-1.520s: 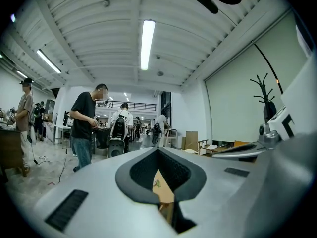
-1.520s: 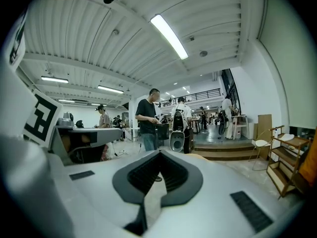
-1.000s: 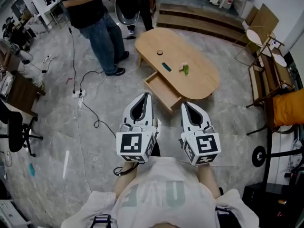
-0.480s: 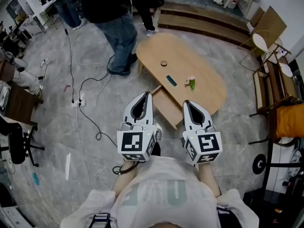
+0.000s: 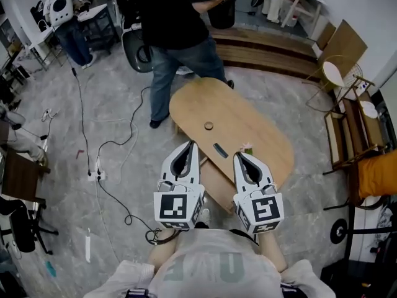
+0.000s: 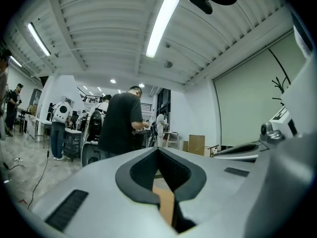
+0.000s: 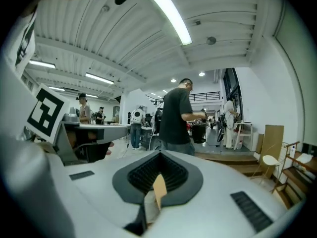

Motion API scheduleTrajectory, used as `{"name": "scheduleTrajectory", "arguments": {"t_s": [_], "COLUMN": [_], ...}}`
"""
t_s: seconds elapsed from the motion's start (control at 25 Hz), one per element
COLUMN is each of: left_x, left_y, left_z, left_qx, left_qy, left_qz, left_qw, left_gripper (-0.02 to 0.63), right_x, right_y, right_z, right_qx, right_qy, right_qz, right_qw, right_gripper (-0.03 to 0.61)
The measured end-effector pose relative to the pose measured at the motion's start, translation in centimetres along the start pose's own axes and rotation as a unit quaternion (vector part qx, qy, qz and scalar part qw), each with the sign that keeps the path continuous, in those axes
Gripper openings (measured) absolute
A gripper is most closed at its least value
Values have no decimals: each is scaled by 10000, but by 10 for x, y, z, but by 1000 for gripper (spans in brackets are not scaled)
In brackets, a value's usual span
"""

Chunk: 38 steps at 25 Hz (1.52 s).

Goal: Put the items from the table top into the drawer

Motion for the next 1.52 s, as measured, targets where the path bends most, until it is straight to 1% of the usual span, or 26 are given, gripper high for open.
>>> {"name": "scheduleTrajectory", "arguments": {"t_s": [0.08, 0.2, 0.32, 0.44, 0.6, 0.72, 1.0, 1.24, 1.4, 1.52], "left_x": [2, -8, -24, -43, -66, -65, -53, -46, -43, -41], "left_y": [5, 5, 4, 6, 13, 18, 21, 19, 9, -7], "left_z": [20, 40, 56, 69, 81, 84, 86, 86, 98, 117], "left_qx": [62, 216, 295, 345, 279, 192, 149, 176, 331, 425], "left_qy": [-47, -147, -129, -118, -95, 29, 274, 358, 377, 453], "left_qz": [105, 60, -1, -121, -85, -108, -154, -4, 2, -17], "left_qw": [9999, 9996, 9995, 9993, 9995, 9998, 9994, 9992, 9987, 9981], "left_gripper": [6, 6, 6, 6, 6, 6, 6, 6, 6, 6], "right_x": [-8, -25, -43, -57, -75, -86, -97, -107, -121, -132], "right_y": [3, 2, 4, 11, 15, 15, 18, 15, 10, -5], "right_z": [13, 24, 29, 30, 29, 32, 33, 36, 45, 64], "right_qx": [67, 123, 16, -155, -220, -207, -258, -291, -223, -123], "right_qy": [-96, -80, 58, 306, 419, 435, 355, 259, 213, 209], "right_qz": [-37, 135, 292, 434, 330, 342, 319, 274, 215, 112], "right_qw": [9999, 9998, 9996, 9985, 9983, 9983, 9985, 9989, 9993, 9996], "right_gripper": [5, 5, 5, 5, 5, 5, 6, 5, 5, 5]}}
Point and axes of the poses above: the fingertips, and each gripper's own axes: z forward along the fingers, x to its left, y out of its top, the point moved 10 cm from there along -z, backward along the fingers, and after that the axes turned 15 degrees about x, right-handed, at the moved point
